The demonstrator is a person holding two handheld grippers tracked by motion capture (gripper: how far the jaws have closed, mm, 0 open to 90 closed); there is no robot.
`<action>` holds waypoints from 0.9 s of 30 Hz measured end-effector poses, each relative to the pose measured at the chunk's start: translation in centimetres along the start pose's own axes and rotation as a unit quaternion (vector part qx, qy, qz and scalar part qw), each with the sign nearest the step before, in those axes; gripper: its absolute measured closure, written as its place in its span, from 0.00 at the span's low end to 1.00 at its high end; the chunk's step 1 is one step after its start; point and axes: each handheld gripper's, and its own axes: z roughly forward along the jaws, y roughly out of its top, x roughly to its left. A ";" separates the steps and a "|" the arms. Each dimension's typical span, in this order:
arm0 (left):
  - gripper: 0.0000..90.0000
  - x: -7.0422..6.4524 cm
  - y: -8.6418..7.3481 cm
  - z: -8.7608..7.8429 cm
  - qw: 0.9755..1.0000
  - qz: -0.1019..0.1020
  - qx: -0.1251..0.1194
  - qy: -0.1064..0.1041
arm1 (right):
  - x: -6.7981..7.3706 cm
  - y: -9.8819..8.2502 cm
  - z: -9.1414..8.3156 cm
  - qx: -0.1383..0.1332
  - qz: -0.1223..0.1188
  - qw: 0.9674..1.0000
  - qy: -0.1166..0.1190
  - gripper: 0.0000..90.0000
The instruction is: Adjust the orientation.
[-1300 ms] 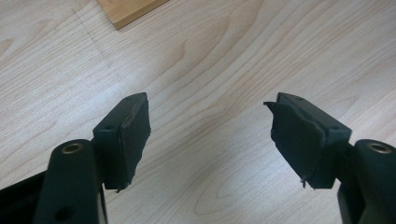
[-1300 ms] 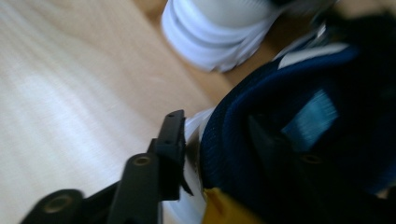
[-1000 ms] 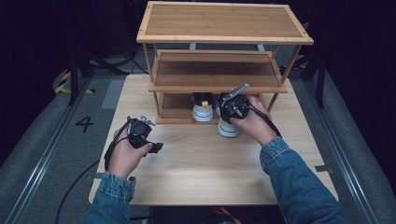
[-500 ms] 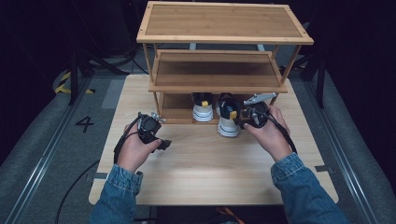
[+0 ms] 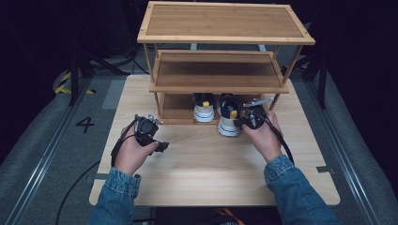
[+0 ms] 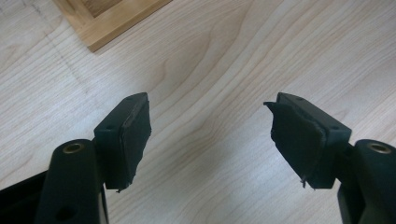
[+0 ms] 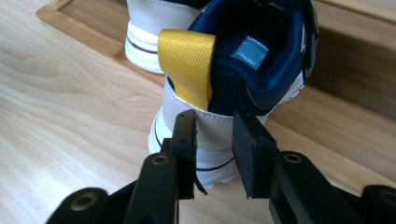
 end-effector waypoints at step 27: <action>0.32 0.7 -2.2 -1.2 1.000 -0.023 0.002 0.013 | -0.1 2.5 3.6 -0.008 -0.048 0.997 -0.058 0.87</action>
